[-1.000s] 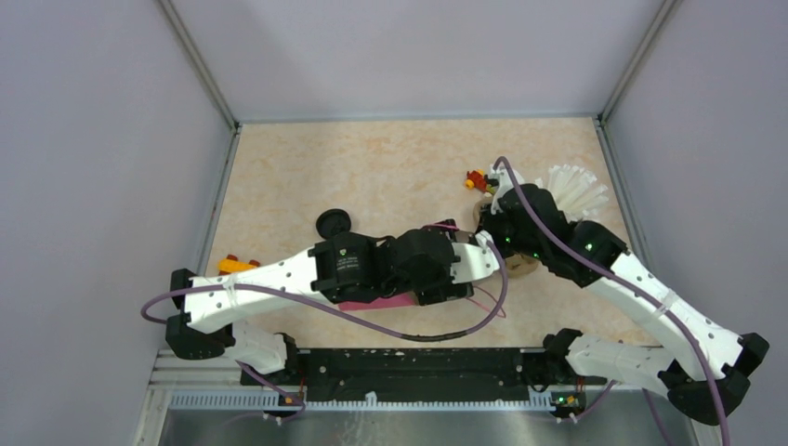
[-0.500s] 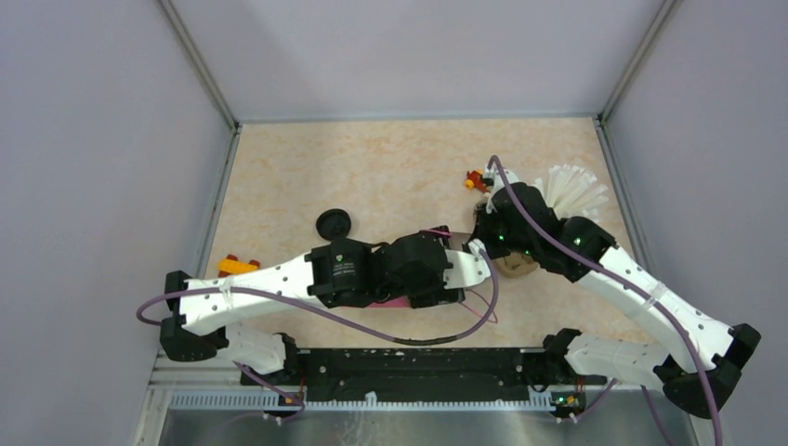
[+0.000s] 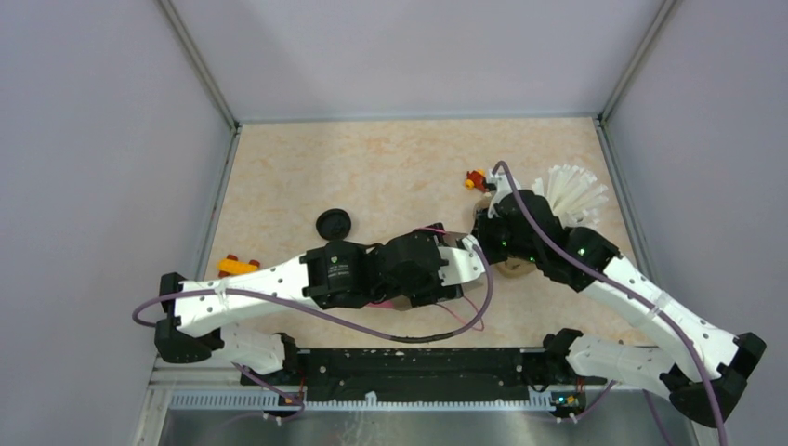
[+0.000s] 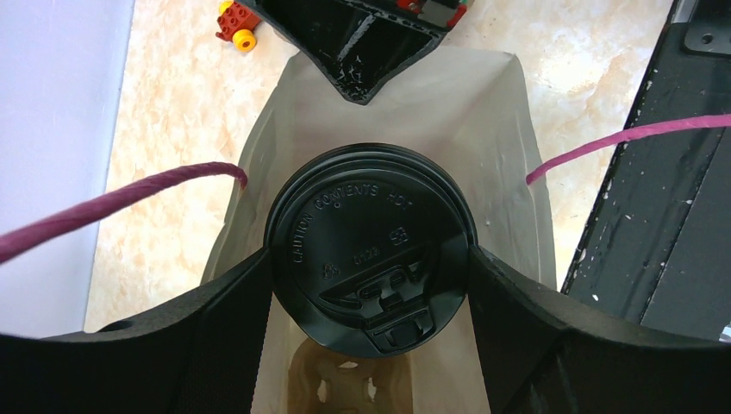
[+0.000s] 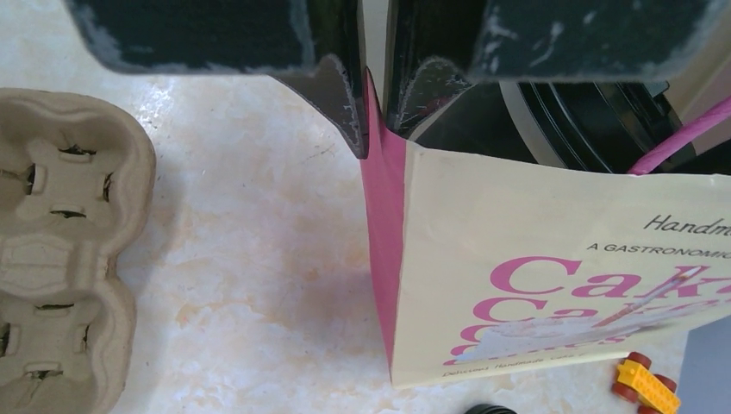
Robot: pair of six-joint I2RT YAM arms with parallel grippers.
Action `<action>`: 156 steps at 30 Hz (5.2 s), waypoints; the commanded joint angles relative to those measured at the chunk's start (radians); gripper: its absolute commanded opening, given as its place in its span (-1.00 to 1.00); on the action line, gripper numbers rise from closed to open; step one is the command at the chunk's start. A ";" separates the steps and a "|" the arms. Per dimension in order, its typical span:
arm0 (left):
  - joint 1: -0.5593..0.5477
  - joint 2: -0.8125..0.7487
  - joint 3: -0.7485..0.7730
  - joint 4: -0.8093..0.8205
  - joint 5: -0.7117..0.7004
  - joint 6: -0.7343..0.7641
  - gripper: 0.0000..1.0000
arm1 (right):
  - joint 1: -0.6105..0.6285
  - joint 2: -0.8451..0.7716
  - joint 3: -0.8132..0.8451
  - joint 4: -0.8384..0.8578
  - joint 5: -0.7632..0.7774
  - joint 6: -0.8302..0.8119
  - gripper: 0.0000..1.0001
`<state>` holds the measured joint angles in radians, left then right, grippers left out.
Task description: Pack the takeout coffee
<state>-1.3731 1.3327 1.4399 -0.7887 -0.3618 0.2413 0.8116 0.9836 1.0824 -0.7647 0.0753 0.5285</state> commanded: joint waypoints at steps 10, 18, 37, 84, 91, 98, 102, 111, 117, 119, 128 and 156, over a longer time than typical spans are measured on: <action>0.002 -0.035 -0.014 0.070 -0.021 -0.028 0.13 | 0.003 -0.089 -0.097 0.098 -0.040 0.015 -0.55; 0.002 -0.022 0.013 0.064 -0.022 -0.027 0.12 | 0.003 -0.102 -0.126 0.108 -0.055 0.038 -0.67; 0.002 -0.057 0.091 0.083 -0.005 -0.042 0.11 | 0.004 -0.041 -0.062 0.078 -0.025 0.026 -1.00; 0.014 -0.120 -0.070 0.041 0.270 -0.238 0.09 | 0.003 0.154 0.313 -0.165 0.031 0.031 -1.00; 0.014 -0.129 -0.039 0.013 0.233 -0.251 0.09 | 0.004 0.127 0.276 -0.165 0.066 0.032 -1.00; 0.014 -0.043 0.124 -0.113 0.186 -0.131 0.08 | 0.003 0.073 0.184 -0.096 0.112 0.029 -1.00; 0.014 -0.029 0.184 -0.116 0.160 -0.115 0.08 | 0.003 0.028 0.133 -0.038 0.129 0.042 -1.00; 0.014 0.066 0.361 -0.295 0.095 -0.096 0.08 | 0.003 0.022 0.095 0.045 0.157 0.056 -1.00; 0.014 0.107 0.446 -0.418 0.136 -0.157 0.07 | 0.004 0.024 0.079 0.054 0.143 0.038 -1.00; 0.014 0.115 0.460 -0.444 0.136 -0.165 0.07 | 0.003 0.019 0.064 0.074 0.130 0.019 -1.00; 0.014 0.131 0.455 -0.522 0.135 -0.218 0.05 | 0.003 -0.094 -0.113 0.285 0.133 0.002 -1.00; 0.281 0.141 0.331 -0.390 0.115 0.058 0.03 | -0.061 0.036 -0.156 0.658 0.193 -0.033 -1.00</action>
<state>-1.0950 1.4963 1.7924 -1.2438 -0.2771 0.2626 0.7727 1.0309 0.9463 -0.2157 0.2863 0.5087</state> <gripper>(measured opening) 0.811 0.003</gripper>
